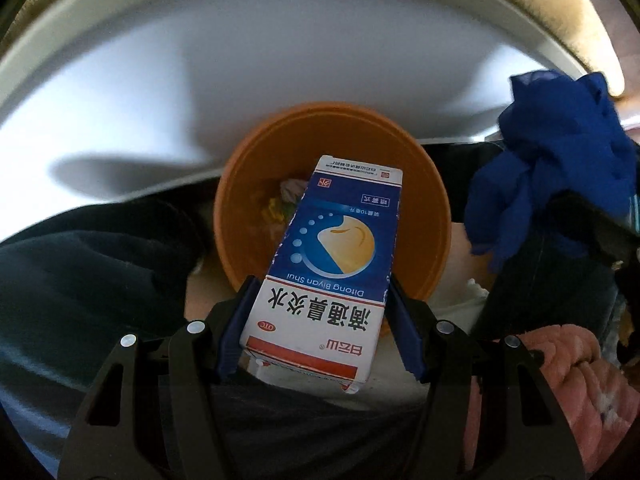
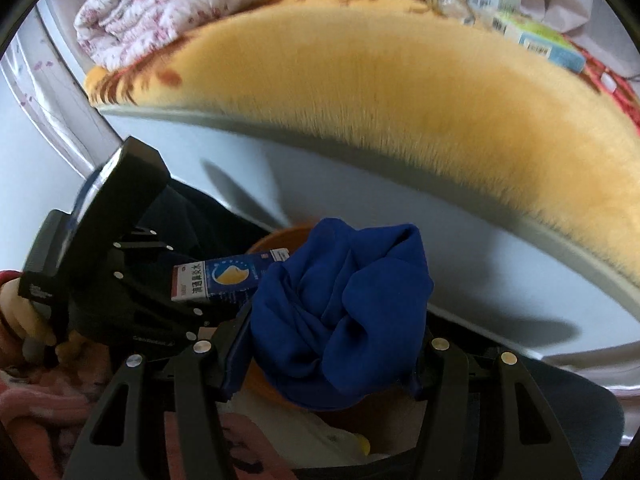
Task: Collect trash
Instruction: 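Carry the carton and blue cloth down over the orange bin, then open both grippers to drop the carton and cloth into the bin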
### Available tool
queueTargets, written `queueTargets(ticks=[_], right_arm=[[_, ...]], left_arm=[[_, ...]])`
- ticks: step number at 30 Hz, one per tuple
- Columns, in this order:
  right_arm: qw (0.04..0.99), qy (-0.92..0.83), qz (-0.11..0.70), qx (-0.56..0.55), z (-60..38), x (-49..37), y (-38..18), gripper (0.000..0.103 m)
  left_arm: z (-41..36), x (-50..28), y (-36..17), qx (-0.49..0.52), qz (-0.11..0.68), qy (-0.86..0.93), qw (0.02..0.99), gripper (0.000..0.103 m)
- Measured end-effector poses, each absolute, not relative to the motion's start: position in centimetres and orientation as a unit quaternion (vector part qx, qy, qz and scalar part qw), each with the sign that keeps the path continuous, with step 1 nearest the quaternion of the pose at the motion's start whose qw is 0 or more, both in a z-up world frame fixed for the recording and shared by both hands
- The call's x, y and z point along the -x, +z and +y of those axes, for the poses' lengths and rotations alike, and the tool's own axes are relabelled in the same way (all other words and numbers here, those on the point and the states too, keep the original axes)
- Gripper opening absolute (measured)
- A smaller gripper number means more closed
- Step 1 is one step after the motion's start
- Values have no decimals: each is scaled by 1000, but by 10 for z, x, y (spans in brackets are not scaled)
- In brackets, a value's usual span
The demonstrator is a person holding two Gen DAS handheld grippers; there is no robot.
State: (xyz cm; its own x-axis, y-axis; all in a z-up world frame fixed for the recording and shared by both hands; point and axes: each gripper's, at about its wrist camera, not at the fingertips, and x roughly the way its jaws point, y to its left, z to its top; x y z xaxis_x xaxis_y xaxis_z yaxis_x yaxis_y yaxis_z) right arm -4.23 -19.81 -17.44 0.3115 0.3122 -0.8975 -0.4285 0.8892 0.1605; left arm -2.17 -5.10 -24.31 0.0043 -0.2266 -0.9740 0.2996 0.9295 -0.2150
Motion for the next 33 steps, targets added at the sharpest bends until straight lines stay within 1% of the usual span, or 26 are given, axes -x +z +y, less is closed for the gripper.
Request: queueTargets(ticks=[9,21,23,24,25,27,29,30,33], right_arm=[[789,214,574,53,-194,31,-210,58],[781,207,587,45,-188,14,-216,60],[781,205,588,41,-190,13,-216,61],[782,204,588,36,-192,14,-215,65],[782,202,589,32,-196,15,-215,66],[781,201,590,24,-200,13,-215,67],[784,198,587,21,-203,13,-213,73],[787,196,584,24,-204,13,-210,77],[791,196,580,23,-206,17,-206,77]], left_arm=[[-53,22,-267,-31,710,-169,683,61],[-61,27,-287,-36,729,-152,666,61],[-61,28,-289,-38,732,-148,664,63],[-62,28,-291,-39,734,-144,662,69],[-62,28,-291,-39,736,-140,661,72],[-61,27,-291,-36,737,-140,661,72],[-60,26,-290,-35,737,-137,661,76],[-59,26,-290,-36,738,-134,661,79],[-57,25,-286,-33,732,-132,667,80]])
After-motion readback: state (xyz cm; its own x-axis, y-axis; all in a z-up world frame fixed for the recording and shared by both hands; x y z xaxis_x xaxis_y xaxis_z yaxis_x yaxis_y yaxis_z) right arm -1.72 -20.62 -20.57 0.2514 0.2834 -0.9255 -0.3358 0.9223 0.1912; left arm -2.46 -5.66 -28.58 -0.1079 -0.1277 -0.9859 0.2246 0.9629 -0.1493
